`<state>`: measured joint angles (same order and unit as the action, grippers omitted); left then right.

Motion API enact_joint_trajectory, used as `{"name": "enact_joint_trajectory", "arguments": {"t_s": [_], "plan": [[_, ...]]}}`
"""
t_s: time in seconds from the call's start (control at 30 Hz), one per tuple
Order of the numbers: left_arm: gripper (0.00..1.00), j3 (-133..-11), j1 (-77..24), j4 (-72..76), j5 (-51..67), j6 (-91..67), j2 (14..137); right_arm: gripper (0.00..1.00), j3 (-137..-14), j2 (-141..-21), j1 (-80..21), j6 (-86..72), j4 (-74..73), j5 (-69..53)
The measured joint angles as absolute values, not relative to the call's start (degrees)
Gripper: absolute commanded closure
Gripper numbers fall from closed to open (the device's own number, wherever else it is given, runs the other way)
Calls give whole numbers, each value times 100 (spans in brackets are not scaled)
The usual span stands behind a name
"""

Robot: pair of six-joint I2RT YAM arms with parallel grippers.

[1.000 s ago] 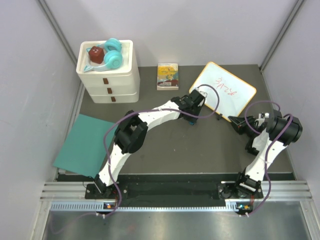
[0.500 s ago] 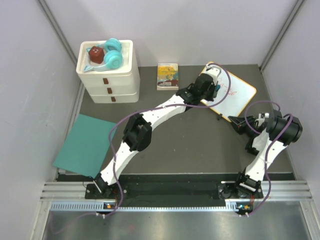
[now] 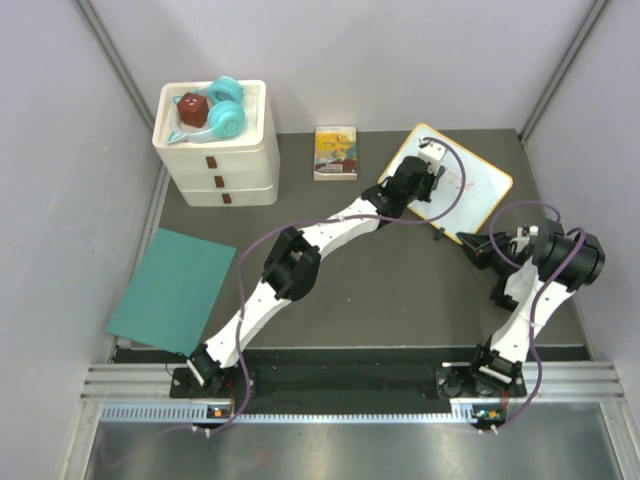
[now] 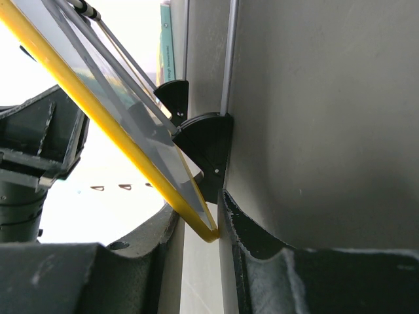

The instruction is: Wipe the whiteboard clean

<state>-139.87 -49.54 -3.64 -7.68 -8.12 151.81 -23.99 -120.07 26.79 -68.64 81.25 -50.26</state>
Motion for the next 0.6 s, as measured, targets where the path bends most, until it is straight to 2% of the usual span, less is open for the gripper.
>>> {"name": "enact_joint_trajectory", "arguments": {"t_s": [0.33, 0.6], "plan": [[100, -14090, -4932, 93, -690, 276, 15242, 100, -2399, -12007, 2679, -6864, 8123, -5026], [100, -14180, -4932, 1007, -521, 447, 15399, 100, -2399, -12007, 2679, -6864, 8123, -5026]]}}
